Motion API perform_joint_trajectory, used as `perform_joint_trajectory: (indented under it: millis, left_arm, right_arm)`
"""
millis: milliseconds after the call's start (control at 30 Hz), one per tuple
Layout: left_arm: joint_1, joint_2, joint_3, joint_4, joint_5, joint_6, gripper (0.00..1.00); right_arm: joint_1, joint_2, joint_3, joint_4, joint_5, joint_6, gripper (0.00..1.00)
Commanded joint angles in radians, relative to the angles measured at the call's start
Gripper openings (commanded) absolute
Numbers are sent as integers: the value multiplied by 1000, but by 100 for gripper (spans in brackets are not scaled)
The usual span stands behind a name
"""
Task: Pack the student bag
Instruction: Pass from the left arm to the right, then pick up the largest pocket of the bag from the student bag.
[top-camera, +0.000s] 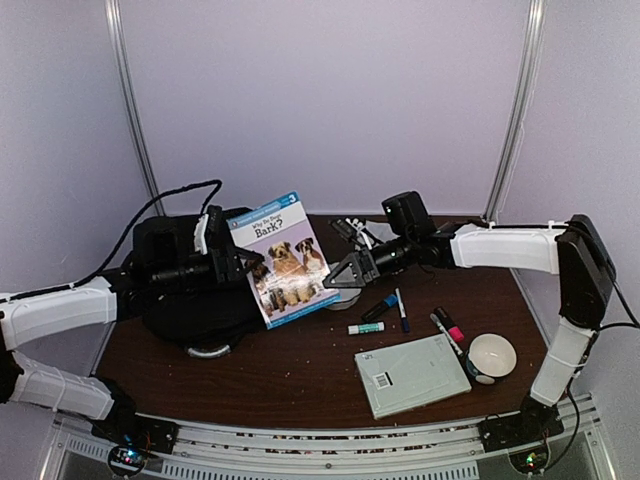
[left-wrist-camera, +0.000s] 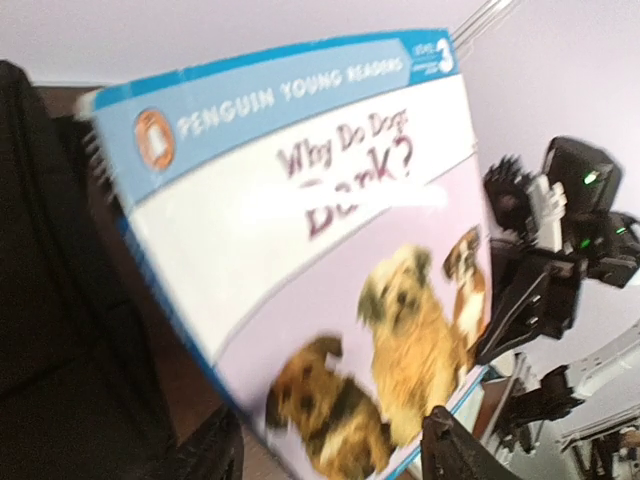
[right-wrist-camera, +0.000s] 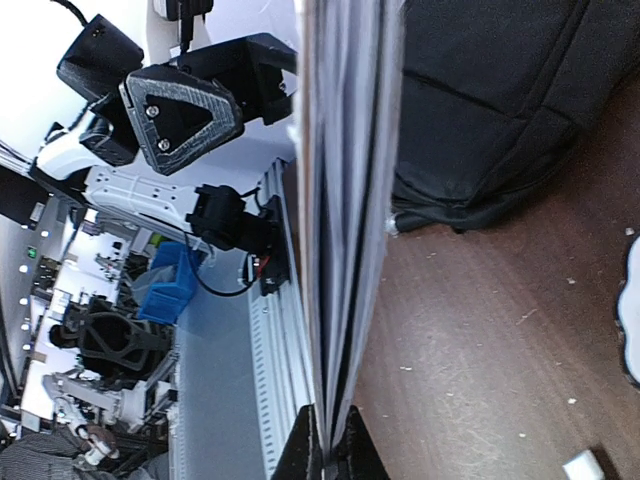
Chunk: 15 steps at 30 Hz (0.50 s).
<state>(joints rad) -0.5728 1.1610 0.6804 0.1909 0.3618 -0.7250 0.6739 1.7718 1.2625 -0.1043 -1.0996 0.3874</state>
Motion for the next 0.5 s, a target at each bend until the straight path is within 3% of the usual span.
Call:
perform_joint_trajectory:
  millis: [0, 267, 467]
  left_arm:
    - [7, -55, 84, -379, -163, 149, 63]
    - [-42, -8, 313, -922, -392, 347, 53]
    - [-146, 216, 531, -1234, -544, 578, 54]
  right_arm:
    - [-36, -76, 86, -236, 140, -217, 0]
    - [-93, -159, 95, -340, 195, -313, 0]
    - [-130, -199, 181, -516, 242, -415, 0]
